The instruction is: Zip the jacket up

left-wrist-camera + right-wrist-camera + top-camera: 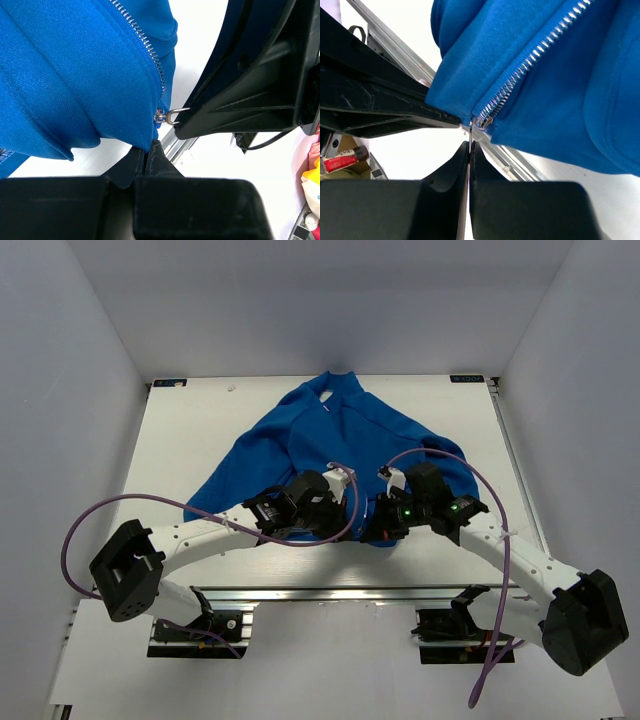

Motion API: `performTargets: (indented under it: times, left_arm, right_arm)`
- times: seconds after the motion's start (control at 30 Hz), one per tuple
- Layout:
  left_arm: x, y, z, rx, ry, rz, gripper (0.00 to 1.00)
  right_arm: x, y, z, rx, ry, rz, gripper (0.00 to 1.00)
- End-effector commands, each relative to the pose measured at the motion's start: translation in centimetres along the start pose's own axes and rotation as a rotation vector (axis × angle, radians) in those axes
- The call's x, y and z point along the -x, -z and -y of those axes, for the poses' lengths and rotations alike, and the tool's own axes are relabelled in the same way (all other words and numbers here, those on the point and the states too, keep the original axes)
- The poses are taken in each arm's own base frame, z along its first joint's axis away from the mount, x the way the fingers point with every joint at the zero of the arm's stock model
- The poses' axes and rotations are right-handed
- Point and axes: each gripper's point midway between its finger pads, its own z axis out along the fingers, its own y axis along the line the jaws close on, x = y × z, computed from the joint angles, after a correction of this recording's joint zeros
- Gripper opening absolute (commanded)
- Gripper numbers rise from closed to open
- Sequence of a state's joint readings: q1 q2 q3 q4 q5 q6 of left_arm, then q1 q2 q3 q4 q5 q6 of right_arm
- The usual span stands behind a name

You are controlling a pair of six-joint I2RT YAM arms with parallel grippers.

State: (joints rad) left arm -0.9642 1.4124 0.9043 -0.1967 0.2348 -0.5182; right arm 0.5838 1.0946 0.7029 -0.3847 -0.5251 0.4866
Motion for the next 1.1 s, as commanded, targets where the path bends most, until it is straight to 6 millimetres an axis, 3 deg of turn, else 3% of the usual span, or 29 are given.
performTargets:
  times: [0.0, 0.17, 0.3, 0.6, 0.73, 0.83, 0.93, 0.97, 1.07]
  left_arm:
    - [0.2, 0.8, 1.1, -0.039, -0.020, 0.008, 0.00]
    - [0.1, 0.9, 1.4, -0.060, -0.027, 0.005, 0.00]
    - [-0.3, 1.2, 1.5, -0.068, -0.028, -0.009, 0.00]
    - [-2.2, 1.4, 0.9, -0.052, 0.002, -0.074, 0.00]
    - [-3.2, 1.4, 0.4, -0.026, 0.018, -0.126, 0.00]
    - [-3.5, 1.6, -0.3, 0.022, 0.026, -0.153, 0.00]
    - [-2.6, 1.8, -0.5, 0.046, 0.000, -0.130, 0.34]
    - [-2.0, 2.2, -0.4, 0.049, -0.014, -0.101, 0.51]
    - [0.1, 3.5, -1.7, 0.138, -0.092, -0.004, 0.71]
  right_arm:
    - [0.6, 0.8, -1.1, 0.026, 0.014, 0.004, 0.00]
    - [0.9, 1.2, -0.4, -0.028, -0.001, 0.025, 0.00]
    - [3.3, 2.0, 1.3, -0.148, -0.009, 0.148, 0.00]
    - [7.6, 4.3, 2.1, -0.263, 0.081, 0.374, 0.00]
    - [8.6, 4.6, 2.0, -0.276, 0.127, 0.406, 0.00]
    - [8.5, 4.4, 0.8, -0.220, 0.167, 0.377, 0.00]
    - [7.1, 4.0, 0.4, -0.181, 0.164, 0.294, 0.00]
    - [6.6, 3.9, 0.2, -0.169, 0.165, 0.277, 0.00]
    - [5.7, 4.1, -0.3, -0.142, 0.173, 0.229, 0.00]
